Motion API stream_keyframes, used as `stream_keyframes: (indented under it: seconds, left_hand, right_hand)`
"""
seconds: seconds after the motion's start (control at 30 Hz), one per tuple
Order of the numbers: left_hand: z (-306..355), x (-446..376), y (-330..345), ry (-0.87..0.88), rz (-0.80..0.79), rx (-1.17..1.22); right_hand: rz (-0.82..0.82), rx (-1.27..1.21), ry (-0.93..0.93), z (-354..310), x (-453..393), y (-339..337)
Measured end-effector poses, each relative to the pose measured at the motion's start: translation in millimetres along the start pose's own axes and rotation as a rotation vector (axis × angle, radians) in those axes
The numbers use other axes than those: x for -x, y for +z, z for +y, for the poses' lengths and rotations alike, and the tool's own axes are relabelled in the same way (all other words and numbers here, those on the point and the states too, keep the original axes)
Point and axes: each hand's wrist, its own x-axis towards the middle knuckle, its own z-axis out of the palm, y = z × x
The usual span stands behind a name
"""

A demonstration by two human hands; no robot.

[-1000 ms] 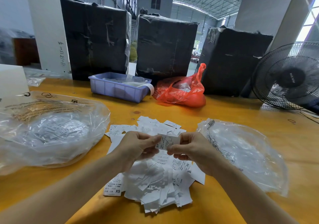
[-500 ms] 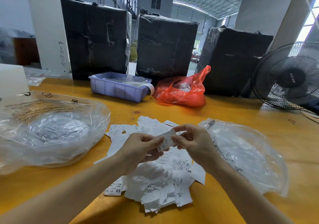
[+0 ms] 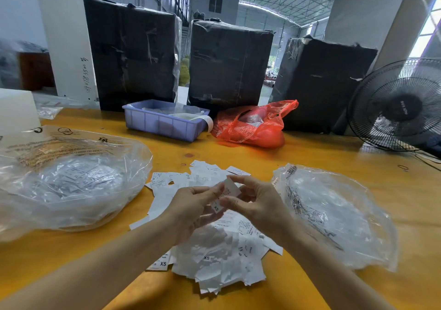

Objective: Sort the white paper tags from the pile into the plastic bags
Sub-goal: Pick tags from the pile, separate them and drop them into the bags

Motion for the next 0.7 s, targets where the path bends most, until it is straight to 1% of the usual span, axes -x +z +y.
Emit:
stream_keyframes:
  seconds: [0.07, 0.2, 0.33, 0.47, 0.57, 0.7]
  left_hand:
    - [0, 0, 2, -0.006, 0.003, 0.054]
    - [3, 1, 3, -0.015, -0.023, 0.049]
    - [5, -3, -4, 0.028, 0.06, -0.01]
    - [4, -5, -6, 0.042, 0.078, -0.053]
    - [4, -4, -6, 0.064, 0.08, -0.073]
    - [4, -2, -4, 0.099, 0.104, -0.081]
  right_hand:
    - [0.002, 0.015, -0.006, 2, 1, 7]
    - [0.102, 0.036, -0.02, 2, 0, 5]
    - [0.093, 0.064, 0.013, 1, -2, -5]
    - [0.089, 0.076, 0.035, 3, -4, -7]
    - [0.063, 0.096, 0.047, 3, -4, -7]
    - [-0.059, 0.146, 0.024, 2, -1, -6]
